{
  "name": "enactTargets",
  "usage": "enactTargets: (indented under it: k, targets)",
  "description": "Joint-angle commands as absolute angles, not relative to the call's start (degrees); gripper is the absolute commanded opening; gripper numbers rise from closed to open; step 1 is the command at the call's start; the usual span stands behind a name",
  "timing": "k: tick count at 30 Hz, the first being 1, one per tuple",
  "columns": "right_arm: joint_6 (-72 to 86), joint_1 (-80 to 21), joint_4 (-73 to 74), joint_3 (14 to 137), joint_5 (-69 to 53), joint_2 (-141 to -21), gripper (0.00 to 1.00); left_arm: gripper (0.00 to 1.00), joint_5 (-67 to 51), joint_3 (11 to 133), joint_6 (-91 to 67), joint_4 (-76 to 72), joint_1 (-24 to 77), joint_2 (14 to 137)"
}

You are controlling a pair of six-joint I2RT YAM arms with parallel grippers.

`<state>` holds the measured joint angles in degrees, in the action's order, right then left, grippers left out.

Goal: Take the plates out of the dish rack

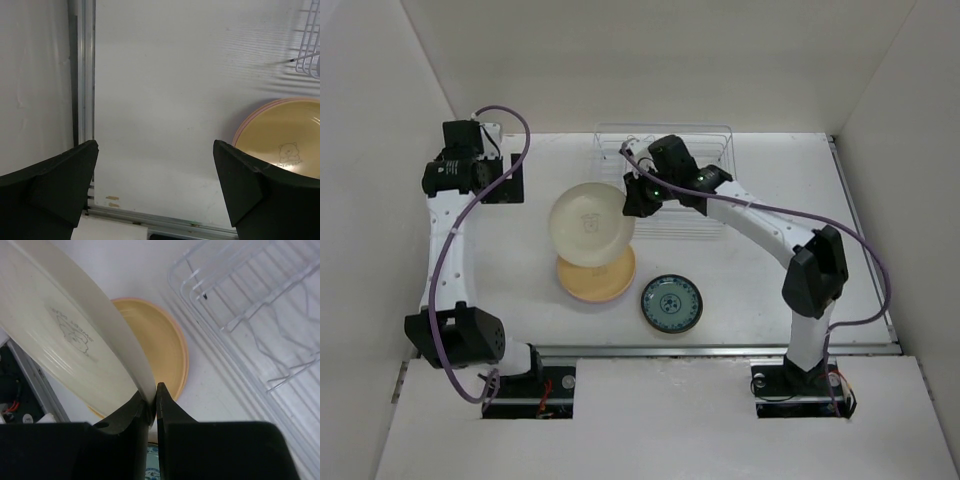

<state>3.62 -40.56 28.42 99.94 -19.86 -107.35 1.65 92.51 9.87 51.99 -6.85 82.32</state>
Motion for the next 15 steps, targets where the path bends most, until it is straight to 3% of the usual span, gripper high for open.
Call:
enactTargets:
  k: [1,7,15]
  targets:
    - [11.1,-41.6,31.8,101.8,-20.1,-110.2,0.00,1.00,1.2,90.3,9.3,50.4,-6.9,80.0]
    - [15.3,-42.8,29.8,98.8,-16.3,-110.8,0.00,1.00,1.8,87.9,10.0,50.4,-6.9,78.3]
    - [15.3,-43.4,34.1,99.4,-21.1,-115.4,0.03,1.00,0.7,86.2,10.0,50.4,-6.9,77.3]
